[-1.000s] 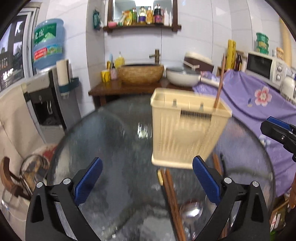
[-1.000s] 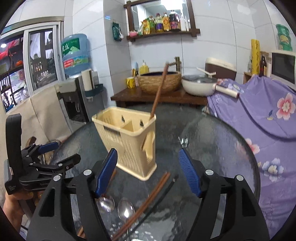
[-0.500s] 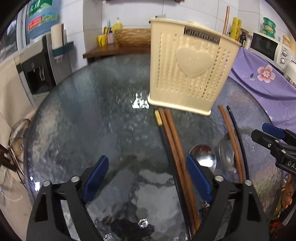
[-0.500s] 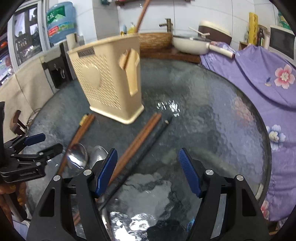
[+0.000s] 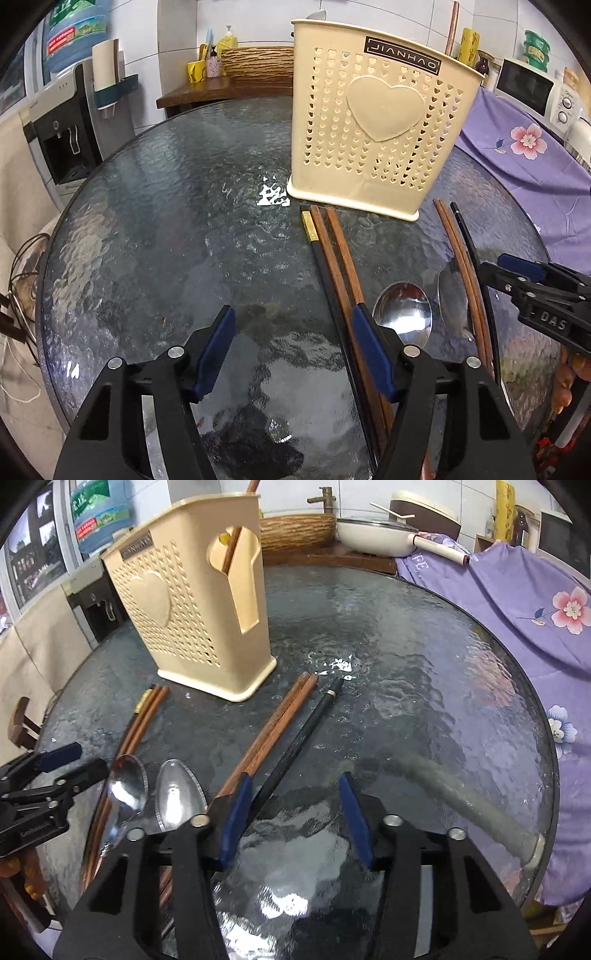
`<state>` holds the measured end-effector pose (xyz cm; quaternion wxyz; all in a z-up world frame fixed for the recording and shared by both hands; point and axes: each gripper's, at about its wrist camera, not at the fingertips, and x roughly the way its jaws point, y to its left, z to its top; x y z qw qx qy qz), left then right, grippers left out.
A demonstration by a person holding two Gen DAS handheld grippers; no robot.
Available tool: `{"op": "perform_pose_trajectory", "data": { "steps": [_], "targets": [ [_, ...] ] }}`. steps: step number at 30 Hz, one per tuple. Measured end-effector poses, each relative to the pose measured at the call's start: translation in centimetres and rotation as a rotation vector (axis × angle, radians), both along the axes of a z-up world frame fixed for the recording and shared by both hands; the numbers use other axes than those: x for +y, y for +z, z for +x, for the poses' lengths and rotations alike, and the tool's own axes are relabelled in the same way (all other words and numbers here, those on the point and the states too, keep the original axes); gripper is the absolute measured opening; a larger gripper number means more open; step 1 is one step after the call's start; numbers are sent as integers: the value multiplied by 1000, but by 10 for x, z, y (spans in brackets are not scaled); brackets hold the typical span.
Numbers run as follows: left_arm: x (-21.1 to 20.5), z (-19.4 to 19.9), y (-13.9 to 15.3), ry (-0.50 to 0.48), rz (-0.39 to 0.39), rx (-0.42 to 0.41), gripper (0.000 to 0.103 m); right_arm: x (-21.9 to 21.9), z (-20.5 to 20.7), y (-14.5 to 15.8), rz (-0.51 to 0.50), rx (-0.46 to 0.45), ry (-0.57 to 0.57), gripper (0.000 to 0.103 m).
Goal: Organize utensils
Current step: 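Move both tools back down toward the remaining utensils on the table, then grasp one black gold-tipped chopstick with each tool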
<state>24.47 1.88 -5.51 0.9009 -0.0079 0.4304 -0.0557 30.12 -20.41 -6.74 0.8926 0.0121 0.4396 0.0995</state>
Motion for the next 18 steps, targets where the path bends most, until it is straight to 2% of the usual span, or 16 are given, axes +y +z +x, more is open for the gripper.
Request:
{"op": "perform_pose_trajectory", "data": {
  "steps": [5,12,18],
  "targets": [
    [-2,11,-1,-12,24,10,57,11,13,-4,-76,13,2,39],
    [-4,26,-4,-19,44,24,56,5,20,-3,-87,39,59,26],
    [-7,45,-3,-31,78,33,51,-1,22,-1,-90,58,91,22]
  ]
}}
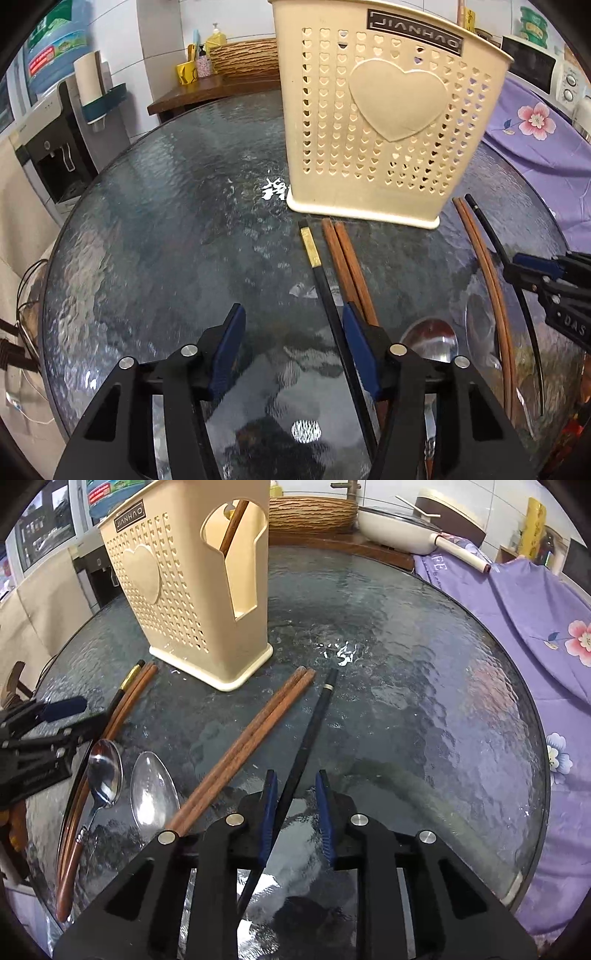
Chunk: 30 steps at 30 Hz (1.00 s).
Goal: Organize utensils
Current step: 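Grasp one black gold-tipped chopstick with each tool, then lift the black chopsticks and carry them above the cream holder with both tools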
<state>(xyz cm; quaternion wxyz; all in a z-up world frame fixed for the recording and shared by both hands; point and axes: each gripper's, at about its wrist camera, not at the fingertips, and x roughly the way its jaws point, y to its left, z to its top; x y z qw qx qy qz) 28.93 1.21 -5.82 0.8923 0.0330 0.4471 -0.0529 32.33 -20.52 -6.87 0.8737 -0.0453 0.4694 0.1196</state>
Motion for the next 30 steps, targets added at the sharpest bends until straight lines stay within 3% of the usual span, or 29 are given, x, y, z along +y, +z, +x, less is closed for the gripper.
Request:
{"op": "perform_pose_trajectory", "data": {
  "steps": [6,16,18,24,30],
  "targets": [
    [-2,21,2,-1,8,28,40,-2,18,0,3,22,-25,22],
    [-2,36,2,19,5,36,32,-3,58,-2,3,7,-102,17],
    [-3,40,2,23,8,37,28,-2,62,-3,-3,5,-107,11],
    [-3,46,1,45,15,25,10,-2,67,-3,0,-1,-102,8],
    [-2,46,-1,50,5,18,8,-3,59,-4,13,-21,-84,8]
  ]
}}
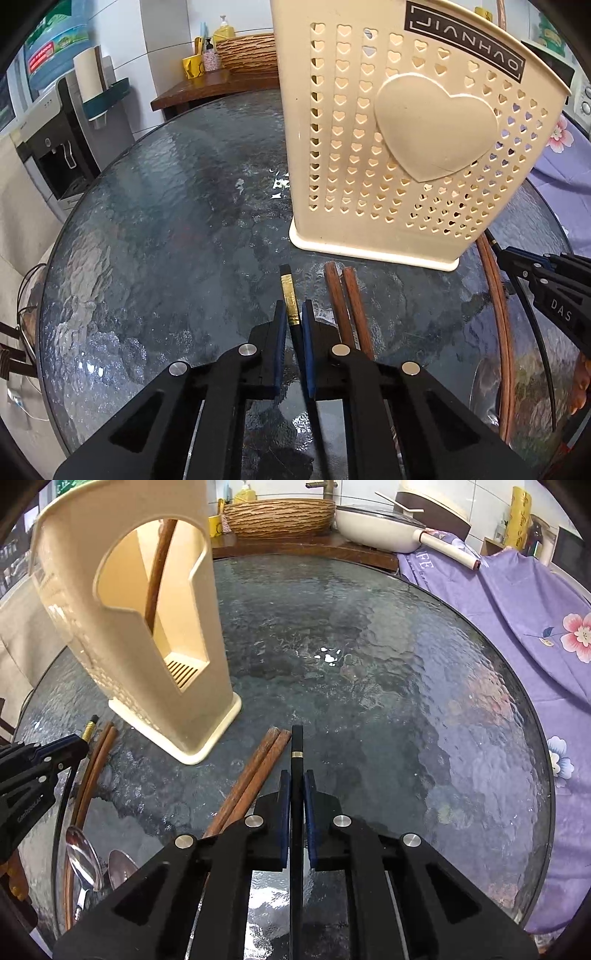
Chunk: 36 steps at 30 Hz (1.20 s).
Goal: Organize utensils
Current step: 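Lift the black chopsticks and carry them above the cream holder with both tools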
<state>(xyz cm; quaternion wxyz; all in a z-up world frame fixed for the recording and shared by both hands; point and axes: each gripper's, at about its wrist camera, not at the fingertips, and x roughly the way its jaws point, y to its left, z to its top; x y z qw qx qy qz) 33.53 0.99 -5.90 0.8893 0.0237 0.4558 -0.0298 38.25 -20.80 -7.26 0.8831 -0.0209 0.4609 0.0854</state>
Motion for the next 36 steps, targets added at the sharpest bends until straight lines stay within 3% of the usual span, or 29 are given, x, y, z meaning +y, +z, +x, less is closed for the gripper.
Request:
{"op": "perform_pose_trajectory", "data": {
  "steps": [7,14,27,32,36],
  "targets": [
    [3,-11,-1,5,-24,-6,7,-9,-16,4,42,-31,1,8],
    [11,-22,10,5,-69,-29,7,-22,-38,27,109,-99,1,8],
    [20,-84,104,-63,-180,-247,7,-43,-113,131,237,-349,43,8],
    [21,-104,122,-84,-203,-289,7,-46,-143,162,274,-419,83,8],
    [19,-113,132,-97,-194,-323,7,-42,-151,170,265,-433,100,8]
  ]
}}
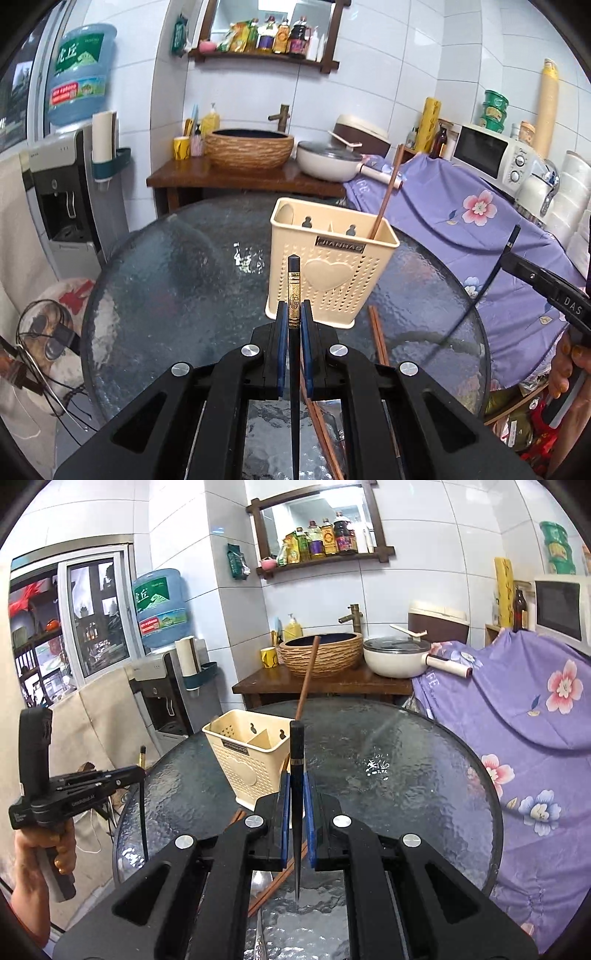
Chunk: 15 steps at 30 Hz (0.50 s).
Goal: Organize utensils
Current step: 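Lift the black chopsticks and carry them above the cream holder with both tools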
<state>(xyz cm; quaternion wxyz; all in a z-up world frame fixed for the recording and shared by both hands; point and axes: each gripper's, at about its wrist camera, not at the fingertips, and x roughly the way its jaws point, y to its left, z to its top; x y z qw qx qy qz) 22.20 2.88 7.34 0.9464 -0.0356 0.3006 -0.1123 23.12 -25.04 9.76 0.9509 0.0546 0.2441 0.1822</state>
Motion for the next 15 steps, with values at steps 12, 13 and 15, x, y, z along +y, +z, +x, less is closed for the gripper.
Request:
{"op": "perform_pose_trajectory", "data": {
  "steps": [12,13,15],
  "targets": [
    [0,-4,18,-7,8,-43,7,9,7,13,-33,-26,19,8],
    [-1,-4,20,-9,11,-48,7,10,7,15,-36,-29,22,8],
    [-2,-4,24,-18,10,-54,7,11,8,20,-39,-36,32,8]
  ]
}}
